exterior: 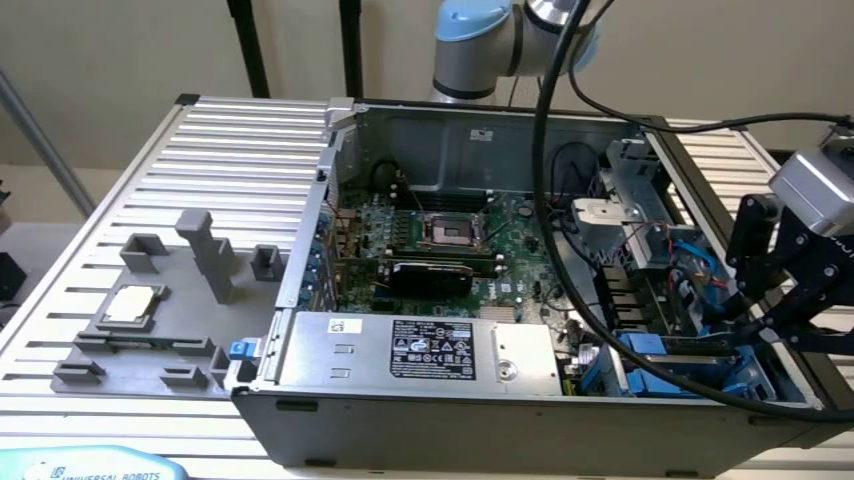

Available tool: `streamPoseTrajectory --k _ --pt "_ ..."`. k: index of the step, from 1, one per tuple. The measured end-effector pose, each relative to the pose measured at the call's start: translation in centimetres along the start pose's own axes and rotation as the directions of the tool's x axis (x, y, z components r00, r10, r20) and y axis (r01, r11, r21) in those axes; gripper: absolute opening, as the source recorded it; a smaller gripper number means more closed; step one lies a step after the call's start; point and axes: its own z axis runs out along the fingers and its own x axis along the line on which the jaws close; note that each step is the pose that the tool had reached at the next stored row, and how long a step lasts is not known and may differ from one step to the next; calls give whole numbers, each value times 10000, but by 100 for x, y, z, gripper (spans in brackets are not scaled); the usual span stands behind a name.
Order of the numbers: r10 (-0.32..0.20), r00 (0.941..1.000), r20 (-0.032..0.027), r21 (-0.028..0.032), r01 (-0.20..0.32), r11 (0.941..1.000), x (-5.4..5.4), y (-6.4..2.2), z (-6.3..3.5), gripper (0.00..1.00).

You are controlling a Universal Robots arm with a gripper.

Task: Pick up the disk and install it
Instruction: 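Insert the first disk wire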

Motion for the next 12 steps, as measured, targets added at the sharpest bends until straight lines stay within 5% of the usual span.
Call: streamPoseTrajectory --k 10,12 --pt "-57 10000 23 2 57 10000 16 -19 0 29" --pt "-57 10000 22 1 57 10000 16 -19 0 21"
